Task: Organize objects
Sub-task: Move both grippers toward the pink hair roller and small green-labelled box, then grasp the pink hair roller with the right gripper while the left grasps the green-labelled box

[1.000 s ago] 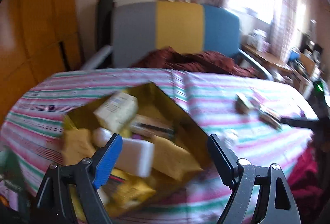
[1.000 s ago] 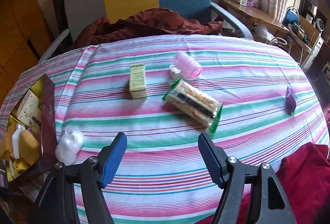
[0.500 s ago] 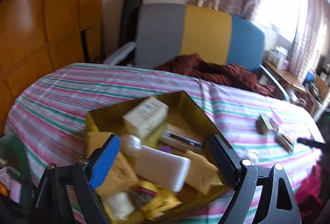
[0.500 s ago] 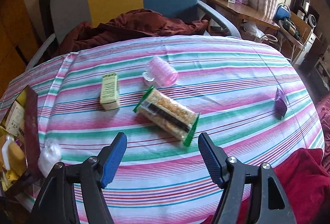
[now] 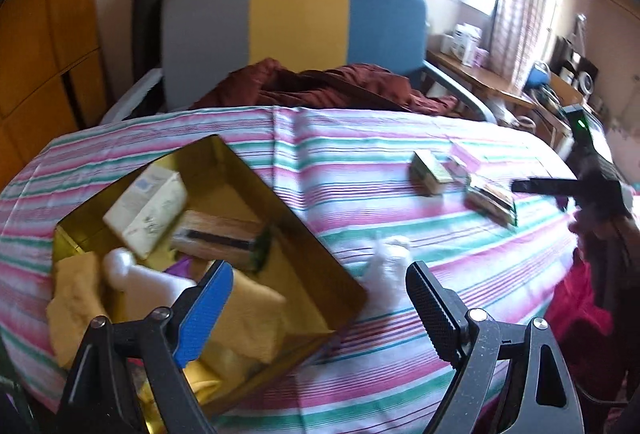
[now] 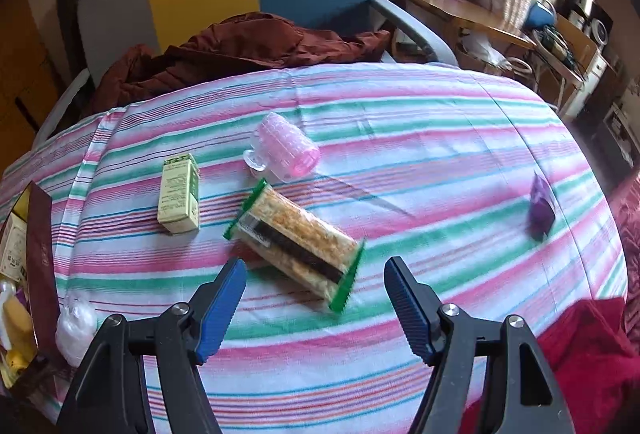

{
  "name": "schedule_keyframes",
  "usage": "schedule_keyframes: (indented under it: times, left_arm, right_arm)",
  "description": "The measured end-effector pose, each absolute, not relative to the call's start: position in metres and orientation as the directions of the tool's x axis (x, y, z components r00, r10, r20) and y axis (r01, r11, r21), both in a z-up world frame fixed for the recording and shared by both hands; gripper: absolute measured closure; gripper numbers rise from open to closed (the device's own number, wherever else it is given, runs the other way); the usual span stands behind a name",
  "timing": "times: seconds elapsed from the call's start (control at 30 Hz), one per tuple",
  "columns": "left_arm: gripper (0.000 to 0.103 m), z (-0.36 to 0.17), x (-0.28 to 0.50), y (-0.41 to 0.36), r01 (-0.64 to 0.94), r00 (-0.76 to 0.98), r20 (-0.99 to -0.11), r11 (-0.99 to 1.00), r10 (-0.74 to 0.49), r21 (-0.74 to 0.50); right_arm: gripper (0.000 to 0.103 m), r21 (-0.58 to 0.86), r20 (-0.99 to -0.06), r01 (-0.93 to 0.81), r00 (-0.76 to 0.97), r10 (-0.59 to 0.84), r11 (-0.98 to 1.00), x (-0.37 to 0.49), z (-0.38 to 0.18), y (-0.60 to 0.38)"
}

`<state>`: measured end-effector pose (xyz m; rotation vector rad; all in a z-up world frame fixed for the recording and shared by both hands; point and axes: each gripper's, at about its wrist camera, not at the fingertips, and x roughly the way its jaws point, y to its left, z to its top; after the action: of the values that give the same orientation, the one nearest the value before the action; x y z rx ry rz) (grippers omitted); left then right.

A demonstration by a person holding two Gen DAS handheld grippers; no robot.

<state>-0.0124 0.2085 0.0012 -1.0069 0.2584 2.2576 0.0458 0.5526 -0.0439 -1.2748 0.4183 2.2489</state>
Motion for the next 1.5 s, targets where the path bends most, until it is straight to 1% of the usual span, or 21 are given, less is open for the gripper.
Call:
schedule_keyframes:
  times: [0.07, 0.13, 0.37, 0.4, 0.63, 0.77, 0.8, 0.83, 0.87, 0.9, 0.93, 1.1, 1.2, 1.37, 1.5]
  left_arm:
    - [0.014, 0.0, -0.01, 0.218, -0.648, -0.484, -0.727, -0.758, 0.487, -0.076]
    - [0.014, -0.001, -0.009, 0.225, -0.661, -0.472, -0.73, -0.747, 0.494, -0.078]
    - [0.014, -0.001, -0.013, 0.247, -0.691, -0.446, -0.728, -0.717, 0.52, -0.089]
    - [0.014, -0.001, -0.014, 0.249, -0.694, -0.443, -0.728, -0.715, 0.523, -0.092]
    - [0.014, -0.009, -0.026, 0.264, -0.691, -0.412, -0.746, -0.713, 0.524, -0.119]
    - [0.014, -0.014, -0.033, 0.268, -0.689, -0.398, -0.753, -0.713, 0.523, -0.131]
    - [0.014, -0.015, -0.033, 0.27, -0.689, -0.395, -0.754, -0.712, 0.525, -0.135]
    - [0.014, -0.016, -0.034, 0.271, -0.691, -0.391, -0.756, -0.71, 0.525, -0.136]
    - [0.014, -0.017, -0.034, 0.273, -0.692, -0.389, -0.757, -0.709, 0.525, -0.136]
    - [0.014, -0.017, -0.034, 0.275, -0.693, -0.387, -0.758, -0.708, 0.525, -0.136]
    - [0.014, -0.017, -0.034, 0.276, -0.695, -0.384, -0.759, -0.706, 0.526, -0.137]
    - [0.014, -0.019, -0.034, 0.284, -0.7, -0.368, -0.767, -0.699, 0.526, -0.144]
    - [0.014, -0.019, -0.034, 0.29, -0.703, -0.363, -0.77, -0.696, 0.526, -0.144]
    - [0.014, -0.017, -0.038, 0.307, -0.706, -0.354, -0.779, -0.694, 0.518, -0.14]
    - [0.014, -0.018, -0.047, 0.33, -0.698, -0.334, -0.79, -0.698, 0.514, -0.159]
  right_arm:
    - [0.029, 0.005, -0.856, -0.551, -0.434, 0.281, -0.834, 0.038, -0.046, 0.553]
    - [0.025, -0.007, -0.85, -0.527, -0.444, 0.283, -0.85, 0.029, -0.047, 0.554]
    - [0.022, -0.09, -0.836, -0.405, -0.465, 0.29, -0.91, -0.018, -0.053, 0.569]
    - [0.02, -0.102, -0.84, -0.378, -0.463, 0.284, -0.92, -0.026, -0.056, 0.571]
    - [0.019, -0.175, -0.873, -0.243, -0.409, 0.264, -0.954, -0.071, -0.08, 0.579]
    - [0.019, -0.223, -0.879, -0.201, -0.381, 0.286, -0.954, -0.087, -0.094, 0.58]
    - [0.02, -0.221, -0.881, -0.196, -0.379, 0.281, -0.955, -0.089, -0.096, 0.581]
    - [0.025, -0.209, -0.888, -0.19, -0.375, 0.267, -0.959, -0.091, -0.098, 0.582]
    - [0.033, -0.195, -0.893, -0.185, -0.372, 0.252, -0.963, -0.092, -0.099, 0.583]
    - [0.042, -0.2, -0.89, -0.188, -0.374, 0.259, -0.962, -0.092, -0.099, 0.582]
    - [0.043, -0.198, -0.888, -0.195, -0.379, 0.26, -0.961, -0.091, -0.098, 0.583]
    - [0.043, -0.146, -0.867, -0.259, -0.431, 0.25, -0.955, -0.072, -0.075, 0.584]
    - [0.043, -0.106, -0.849, -0.313, -0.465, 0.249, -0.944, -0.051, -0.056, 0.587]
    - [0.043, -0.017, -0.802, -0.353, -0.553, 0.223, -0.935, -0.006, -0.027, 0.58]
    - [0.043, 0.031, -0.775, -0.431, -0.579, 0.251, -0.902, 0.023, -0.023, 0.585]
